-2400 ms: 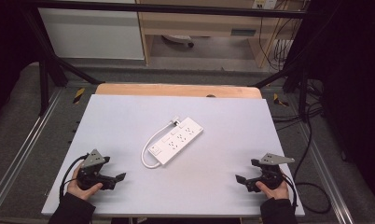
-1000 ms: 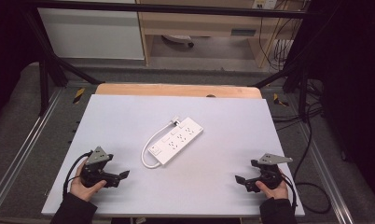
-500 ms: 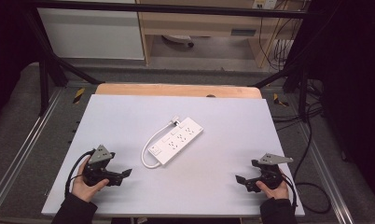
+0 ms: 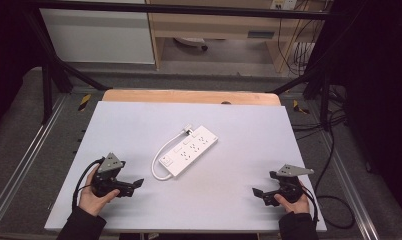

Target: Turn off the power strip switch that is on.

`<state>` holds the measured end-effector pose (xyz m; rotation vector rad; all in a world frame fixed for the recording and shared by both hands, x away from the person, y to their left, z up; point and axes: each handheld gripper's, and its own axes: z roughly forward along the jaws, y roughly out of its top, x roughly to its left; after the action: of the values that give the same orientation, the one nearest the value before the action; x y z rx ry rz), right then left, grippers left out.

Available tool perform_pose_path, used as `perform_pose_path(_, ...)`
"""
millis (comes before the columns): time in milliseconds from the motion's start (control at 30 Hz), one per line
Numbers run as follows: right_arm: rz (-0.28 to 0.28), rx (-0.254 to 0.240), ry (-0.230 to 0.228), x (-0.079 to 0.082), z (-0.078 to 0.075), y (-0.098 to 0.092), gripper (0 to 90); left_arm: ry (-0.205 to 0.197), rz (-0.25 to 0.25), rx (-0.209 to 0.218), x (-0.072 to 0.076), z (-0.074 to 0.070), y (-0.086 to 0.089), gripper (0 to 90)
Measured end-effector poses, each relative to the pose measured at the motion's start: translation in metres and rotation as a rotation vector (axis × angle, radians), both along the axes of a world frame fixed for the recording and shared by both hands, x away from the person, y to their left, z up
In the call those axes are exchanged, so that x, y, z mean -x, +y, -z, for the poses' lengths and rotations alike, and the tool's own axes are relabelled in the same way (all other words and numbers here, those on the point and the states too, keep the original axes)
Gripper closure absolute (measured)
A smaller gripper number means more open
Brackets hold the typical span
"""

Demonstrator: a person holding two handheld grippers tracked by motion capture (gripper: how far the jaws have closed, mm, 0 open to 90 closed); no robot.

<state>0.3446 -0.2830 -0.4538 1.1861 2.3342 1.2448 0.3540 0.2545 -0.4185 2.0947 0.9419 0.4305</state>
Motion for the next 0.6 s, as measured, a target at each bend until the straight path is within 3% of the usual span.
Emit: perform_pose_path(600, -0.001, 0.006, -0.001, 0.0001, 0.0005, 0.0007, 1.0, -0.018, 0.005, -0.001, -0.0043, -0.0105, -0.0057, 6.4)
